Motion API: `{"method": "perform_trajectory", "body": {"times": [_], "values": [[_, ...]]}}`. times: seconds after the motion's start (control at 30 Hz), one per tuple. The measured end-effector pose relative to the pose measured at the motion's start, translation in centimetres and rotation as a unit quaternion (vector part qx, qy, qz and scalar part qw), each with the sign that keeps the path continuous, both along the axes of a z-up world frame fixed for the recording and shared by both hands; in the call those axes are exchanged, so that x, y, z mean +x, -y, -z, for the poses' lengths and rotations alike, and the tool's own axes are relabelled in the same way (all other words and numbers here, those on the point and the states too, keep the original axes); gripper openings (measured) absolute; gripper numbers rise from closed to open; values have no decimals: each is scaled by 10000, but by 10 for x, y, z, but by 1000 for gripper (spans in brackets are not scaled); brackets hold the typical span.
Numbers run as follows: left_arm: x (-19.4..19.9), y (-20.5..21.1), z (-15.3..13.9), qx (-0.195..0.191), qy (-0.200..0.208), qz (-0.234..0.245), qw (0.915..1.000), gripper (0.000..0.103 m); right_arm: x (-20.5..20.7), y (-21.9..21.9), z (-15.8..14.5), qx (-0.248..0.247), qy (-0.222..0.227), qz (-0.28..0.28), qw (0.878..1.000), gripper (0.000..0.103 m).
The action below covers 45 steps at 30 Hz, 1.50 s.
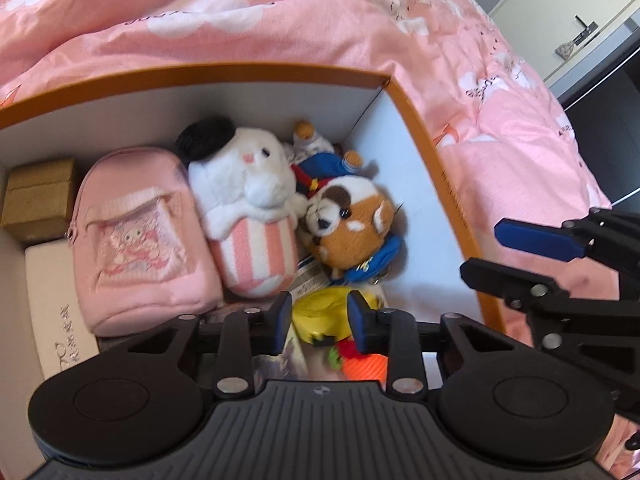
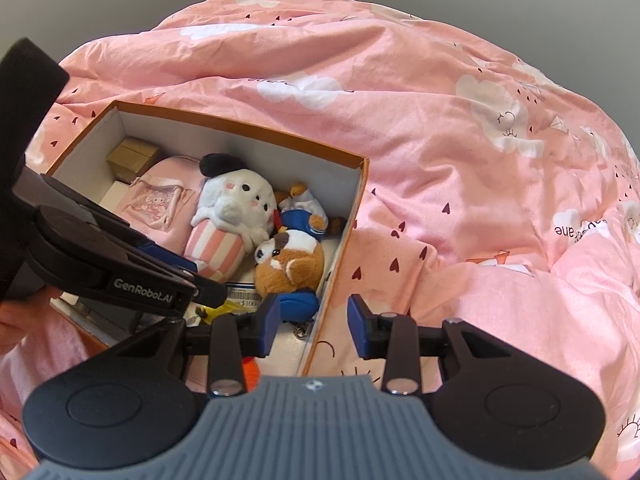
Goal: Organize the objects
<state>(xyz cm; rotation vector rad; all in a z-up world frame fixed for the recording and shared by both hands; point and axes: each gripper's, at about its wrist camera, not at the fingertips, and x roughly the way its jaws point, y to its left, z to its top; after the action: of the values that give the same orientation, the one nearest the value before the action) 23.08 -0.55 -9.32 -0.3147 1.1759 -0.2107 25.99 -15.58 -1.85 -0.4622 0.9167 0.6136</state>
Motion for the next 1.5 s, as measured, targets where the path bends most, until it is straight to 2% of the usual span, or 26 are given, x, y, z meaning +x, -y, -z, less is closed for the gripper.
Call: {"method": "perform_trajectory", "body": {"times": [0.23, 0.43, 0.5, 0.7, 0.83, 0.97, 1.03, 1.2, 1.3, 1.5], "values": [[-42, 5, -29, 510, 692, 45, 9963, 35, -20, 3, -5, 270, -118, 0, 9996, 38], [-84, 8, -66, 995, 1374, -134, 9854, 35, -53, 4, -17, 718, -21, -17, 9974, 42], [-97, 8, -76, 1130, 1526, -196, 9816, 38, -65, 5, -22, 837, 91, 3, 9964, 48], [-135, 4, -98, 1427, 1969, -446, 9690, 57, -97, 11, -43, 1336, 405, 205, 9900, 57], [-157, 4, -111, 1662, 2432, -689, 9531, 77, -118, 14, -55, 1632, 653, 386, 9837, 63], [-169, -1, -117, 1793, 2673, -968, 9418, 90, -138, 16, -61, 1854, 885, 507, 9774, 71], [-173, -4, -117, 1837, 2688, -1070, 9394, 91, -147, 17, -62, 1912, 985, 545, 9751, 76], [-184, -4, -106, 2142, 2733, -1084, 9315, 92, -162, 14, -57, 1785, 1198, 591, 9748, 80], [-190, -4, -97, 2190, 2662, -1011, 9333, 92, -166, 13, -51, 1719, 1163, 643, 9761, 82], [-196, -14, -79, 1841, 2310, -1025, 9499, 92, -169, 8, -32, 1526, 853, 737, 9818, 82]]}}
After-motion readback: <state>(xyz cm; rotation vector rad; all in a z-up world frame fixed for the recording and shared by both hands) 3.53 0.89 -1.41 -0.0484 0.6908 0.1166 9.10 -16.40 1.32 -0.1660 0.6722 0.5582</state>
